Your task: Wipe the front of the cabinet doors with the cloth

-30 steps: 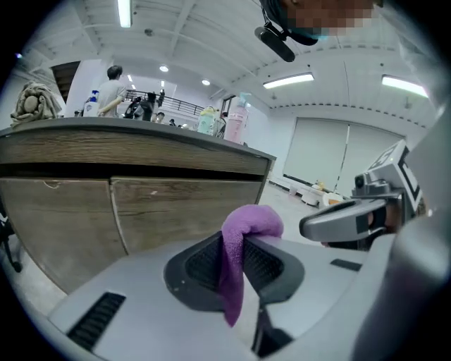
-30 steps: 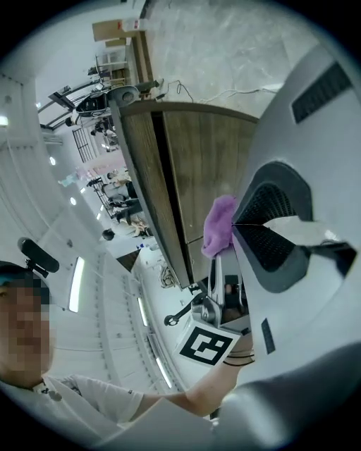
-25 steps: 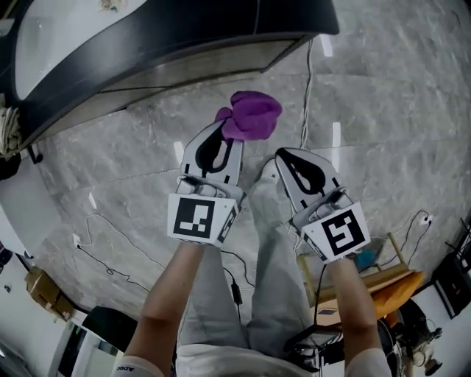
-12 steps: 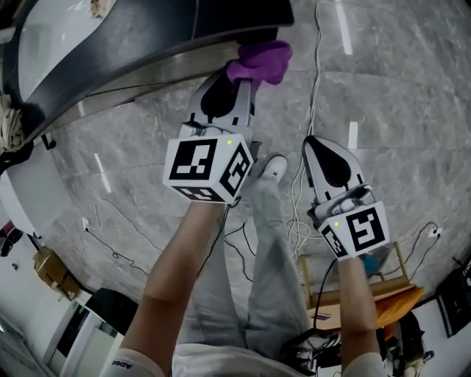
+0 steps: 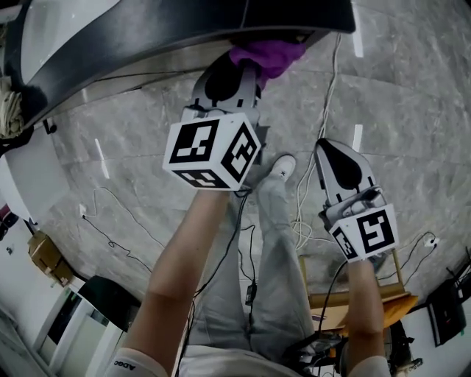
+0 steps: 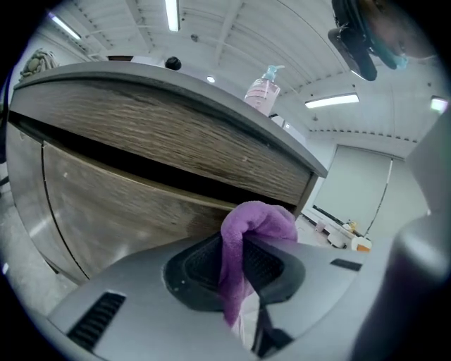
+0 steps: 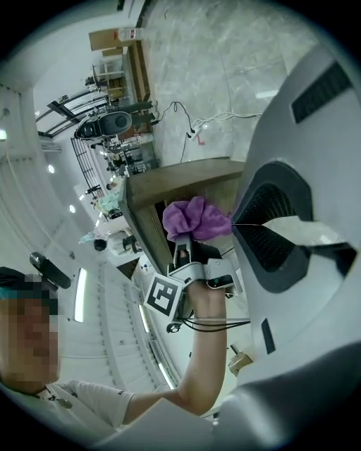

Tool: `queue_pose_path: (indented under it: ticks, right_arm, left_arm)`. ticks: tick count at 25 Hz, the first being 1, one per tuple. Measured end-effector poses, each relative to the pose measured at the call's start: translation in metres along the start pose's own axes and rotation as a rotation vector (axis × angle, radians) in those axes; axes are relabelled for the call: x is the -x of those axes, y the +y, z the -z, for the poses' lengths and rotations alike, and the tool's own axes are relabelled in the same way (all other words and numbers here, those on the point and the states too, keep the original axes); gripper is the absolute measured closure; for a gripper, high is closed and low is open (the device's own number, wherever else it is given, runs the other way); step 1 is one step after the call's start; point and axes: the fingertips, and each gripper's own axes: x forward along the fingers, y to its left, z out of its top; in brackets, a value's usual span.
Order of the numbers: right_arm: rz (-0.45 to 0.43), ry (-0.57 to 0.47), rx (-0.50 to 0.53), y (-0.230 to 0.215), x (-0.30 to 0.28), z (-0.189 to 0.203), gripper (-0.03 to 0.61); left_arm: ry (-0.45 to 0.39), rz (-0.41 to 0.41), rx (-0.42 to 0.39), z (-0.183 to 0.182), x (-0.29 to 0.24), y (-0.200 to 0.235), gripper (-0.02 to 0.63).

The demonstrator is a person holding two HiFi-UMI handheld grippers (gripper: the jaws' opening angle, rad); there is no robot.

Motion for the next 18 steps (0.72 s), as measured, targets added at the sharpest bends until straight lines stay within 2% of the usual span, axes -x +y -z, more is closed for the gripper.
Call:
queue_pose_path:
  ticks: [6, 18]
  right_arm:
    - [-0.025, 0.020, 0.032, 0.035, -0.033, -0.006, 0.551]
    - [-0.059, 0.042, 0.057, 0.142, -0.119, -0.019, 0.551]
  left_arm:
    - [-0.009, -0.039, 0.012, -0.008, 0.023, 0.057, 0.555]
    - [-0.006, -0.066, -0.004, -0.040, 0.080, 0.188, 0.554]
